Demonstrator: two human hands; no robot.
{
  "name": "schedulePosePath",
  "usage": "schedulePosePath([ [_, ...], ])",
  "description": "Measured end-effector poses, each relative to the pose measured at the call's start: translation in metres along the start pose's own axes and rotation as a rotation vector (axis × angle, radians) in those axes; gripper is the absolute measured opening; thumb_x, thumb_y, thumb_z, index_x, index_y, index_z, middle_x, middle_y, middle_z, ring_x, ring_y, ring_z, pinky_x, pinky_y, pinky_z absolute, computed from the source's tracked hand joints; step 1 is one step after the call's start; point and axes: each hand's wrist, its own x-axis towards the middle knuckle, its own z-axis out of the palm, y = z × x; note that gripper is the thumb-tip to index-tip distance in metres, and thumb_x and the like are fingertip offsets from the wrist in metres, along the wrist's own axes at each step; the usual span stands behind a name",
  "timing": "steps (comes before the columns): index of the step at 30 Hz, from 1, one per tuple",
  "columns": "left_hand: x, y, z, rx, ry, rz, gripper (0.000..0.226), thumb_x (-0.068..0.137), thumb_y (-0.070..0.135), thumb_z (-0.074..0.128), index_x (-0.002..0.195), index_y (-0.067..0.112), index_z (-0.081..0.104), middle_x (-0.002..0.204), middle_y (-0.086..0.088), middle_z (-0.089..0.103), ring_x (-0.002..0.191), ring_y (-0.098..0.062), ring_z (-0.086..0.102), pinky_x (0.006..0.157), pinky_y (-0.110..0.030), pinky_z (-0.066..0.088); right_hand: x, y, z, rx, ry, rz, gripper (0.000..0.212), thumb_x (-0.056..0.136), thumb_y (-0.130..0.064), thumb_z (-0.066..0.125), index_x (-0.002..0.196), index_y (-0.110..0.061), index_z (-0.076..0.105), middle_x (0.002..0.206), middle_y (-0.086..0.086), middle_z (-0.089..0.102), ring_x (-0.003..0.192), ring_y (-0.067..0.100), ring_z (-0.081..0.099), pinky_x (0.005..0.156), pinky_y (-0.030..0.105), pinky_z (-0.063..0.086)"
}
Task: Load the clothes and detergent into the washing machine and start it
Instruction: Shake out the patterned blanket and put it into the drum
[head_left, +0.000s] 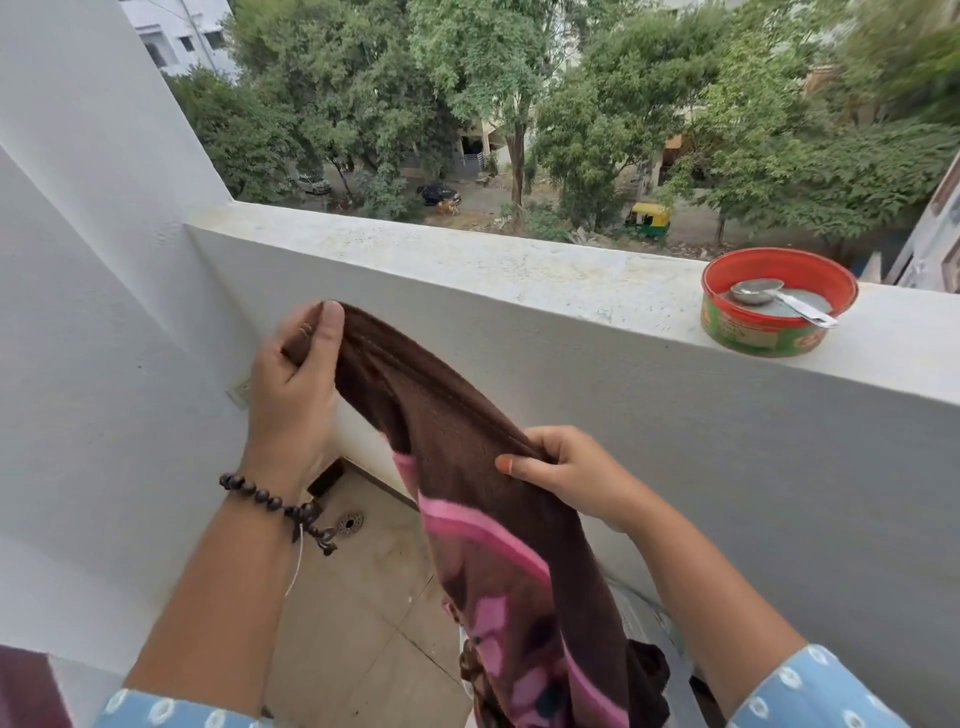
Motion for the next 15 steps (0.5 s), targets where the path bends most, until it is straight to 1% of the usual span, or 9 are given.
schedulePosePath([
  [2,0.018,0.008,-0.016,-0.104,0.123,0.022,0.028,0.095,0.041,0.061,0.069,0.033,0.068,0.072,0.01,0.056,0.076,-0.011,0.053,0.077,-0.038,0.046,-0.003,0.021,-0.003,-0.032,0.006,0.078,0.029,0.089,-0.03,0.072,0.079,-0.004,0.064,0.069,0.003,0.057,0.065,0.017,0.053,0.063,0.032,0.039],
  [4,0.038,0.016,-0.037,-0.186,0.214,0.057,0.023,0.091,0.046,0.064,0.076,0.028,0.064,0.08,0.003,0.053,0.085,-0.021,0.051,0.08,-0.041,0.046,-0.006,0.043,-0.007,-0.083,0.024,0.166,0.035,0.084,-0.031,0.076,0.066,-0.01,0.055,0.061,-0.001,0.046,0.058,0.012,0.042,0.057,0.028,0.029],
  [5,0.049,0.013,-0.053,-0.229,0.249,0.049,0.028,0.087,0.052,0.067,0.087,0.025,0.065,0.088,0.0,0.058,0.092,-0.025,0.056,0.084,-0.04,0.051,-0.008,0.054,-0.011,-0.118,0.03,0.213,0.038,0.083,-0.032,0.078,0.062,-0.015,0.051,0.056,-0.006,0.041,0.053,0.008,0.037,0.055,0.028,0.026],
  [7,0.068,-0.003,-0.092,-0.306,0.286,-0.024,0.069,0.077,0.065,0.071,0.12,0.011,0.062,0.116,-0.006,0.067,0.113,-0.026,0.063,0.094,-0.041,0.055,-0.013,0.073,-0.019,-0.181,0.021,0.278,0.041,0.078,-0.035,0.081,0.062,-0.018,0.047,0.053,-0.011,0.035,0.049,0.005,0.031,0.054,0.029,0.021],
  [9,0.084,-0.046,-0.143,-0.3,0.316,-0.131,0.075,0.082,0.068,0.063,0.134,0.015,0.057,0.133,-0.007,0.063,0.122,-0.024,0.061,0.101,-0.047,0.051,-0.017,0.083,-0.026,-0.185,0.001,0.31,0.039,0.074,-0.038,0.084,0.067,-0.017,0.052,0.055,-0.009,0.037,0.053,0.008,0.033,0.057,0.031,0.021],
  [10,0.082,-0.05,-0.157,-0.274,0.305,-0.149,0.067,0.087,0.065,0.058,0.133,0.016,0.058,0.132,-0.008,0.063,0.12,-0.023,0.062,0.102,-0.045,0.051,-0.019,0.081,-0.029,-0.157,-0.016,0.306,0.036,0.073,-0.036,0.085,0.069,-0.017,0.056,0.057,-0.007,0.04,0.056,0.009,0.036,0.058,0.031,0.023],
  [12,0.065,-0.02,-0.141,-0.198,0.337,-0.106,0.042,0.098,0.048,0.05,0.117,0.014,0.065,0.109,-0.002,0.072,0.102,-0.013,0.068,0.09,-0.028,0.057,-0.021,0.066,-0.032,-0.089,-0.07,0.248,0.029,0.074,-0.029,0.086,0.075,-0.012,0.062,0.064,-0.003,0.048,0.063,0.012,0.043,0.057,0.025,0.029],
  [13,0.057,-0.004,-0.121,-0.168,0.282,-0.092,0.029,0.101,0.039,0.046,0.103,0.018,0.066,0.092,0.004,0.072,0.09,-0.007,0.068,0.081,-0.021,0.057,-0.02,0.054,-0.032,-0.041,-0.092,0.197,0.028,0.074,-0.026,0.085,0.078,-0.008,0.064,0.068,0.001,0.053,0.067,0.014,0.047,0.059,0.023,0.032],
  [15,0.036,0.002,-0.09,-0.036,0.161,-0.075,0.027,0.104,0.027,0.042,0.089,0.025,0.064,0.076,0.008,0.072,0.078,-0.007,0.066,0.071,-0.021,0.056,-0.019,0.026,-0.031,0.087,-0.105,0.102,0.029,0.076,-0.027,0.083,0.085,-0.003,0.07,0.078,0.007,0.065,0.075,0.016,0.057,0.071,0.023,0.043],
])
